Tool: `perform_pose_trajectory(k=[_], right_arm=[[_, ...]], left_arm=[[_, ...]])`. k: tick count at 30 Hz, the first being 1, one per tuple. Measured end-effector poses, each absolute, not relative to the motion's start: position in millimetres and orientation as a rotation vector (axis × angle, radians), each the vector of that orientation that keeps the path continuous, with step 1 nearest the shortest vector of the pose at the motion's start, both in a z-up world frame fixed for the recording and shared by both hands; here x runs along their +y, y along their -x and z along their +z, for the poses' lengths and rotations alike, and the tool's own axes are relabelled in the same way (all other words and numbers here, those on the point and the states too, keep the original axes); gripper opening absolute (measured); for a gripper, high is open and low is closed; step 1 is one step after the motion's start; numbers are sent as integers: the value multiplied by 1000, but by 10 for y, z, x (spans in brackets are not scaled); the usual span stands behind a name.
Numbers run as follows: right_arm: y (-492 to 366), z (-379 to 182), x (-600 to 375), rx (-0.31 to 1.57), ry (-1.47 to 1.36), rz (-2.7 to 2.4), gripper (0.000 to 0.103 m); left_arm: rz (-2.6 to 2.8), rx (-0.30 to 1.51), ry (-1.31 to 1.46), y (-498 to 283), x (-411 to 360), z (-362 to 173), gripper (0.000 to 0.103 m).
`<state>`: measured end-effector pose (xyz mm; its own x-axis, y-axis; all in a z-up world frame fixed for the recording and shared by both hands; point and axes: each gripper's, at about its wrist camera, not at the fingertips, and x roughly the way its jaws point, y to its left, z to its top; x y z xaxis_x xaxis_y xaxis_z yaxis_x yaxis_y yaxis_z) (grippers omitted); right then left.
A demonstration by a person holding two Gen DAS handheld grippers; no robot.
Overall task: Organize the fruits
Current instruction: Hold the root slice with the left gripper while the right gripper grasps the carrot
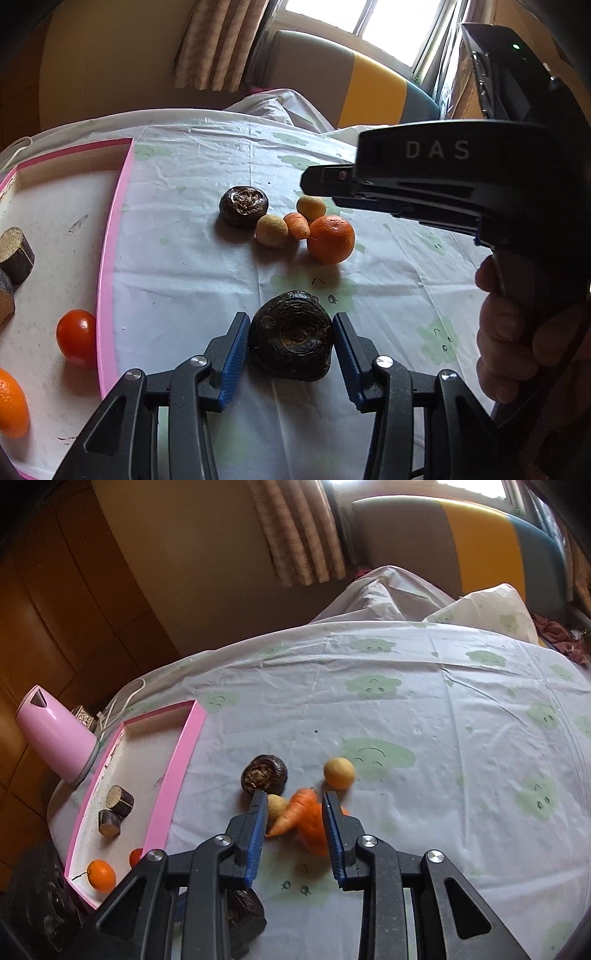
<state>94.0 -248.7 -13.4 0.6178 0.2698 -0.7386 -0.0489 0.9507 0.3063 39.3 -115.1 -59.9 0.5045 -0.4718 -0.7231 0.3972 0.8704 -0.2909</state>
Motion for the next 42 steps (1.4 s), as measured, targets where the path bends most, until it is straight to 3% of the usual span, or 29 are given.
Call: perform_pose_trajectory(k=[7,10,11,20,22,26,28,29,32,35,42], right_arm=[[-899,-260,-2628,927,-265,128,22],[-851,-294,-2841,942,-247,10,23],[-820,-291,-2913,928,-267,-5,28],[-674,-248,-2897,906,-276,28,28],[-676,-287,-2866,924,-289,40,33],[-647,-295,-2839,920,-296,42,54],[-632,-282,-2807,918,-281,39,57],[-603,-251,-2778,910,-270,42,57],[-527,-184,-2658,898,-256,132,36],[-562,-267,-2521,928,-270,215,21],[-847,-503,-2450,965,-285,143,21]], left_arm=[[-527,892,88,-377,-1151,-599,47],[-526,892,92,-380,-1148,-598,47],[-527,893,93,-379,-1144,-595,47],[-533,905,85,-367,-1137,-583,47],[-534,908,86,-366,-1133,-582,47],[-535,906,81,-354,-1134,-580,47],[-535,905,84,-353,-1131,-579,47],[-535,905,85,-349,-1127,-579,47],[-534,895,70,-312,-1127,-571,47],[-535,888,65,-292,-1126,-569,46],[-545,891,71,-302,-1104,-572,46]])
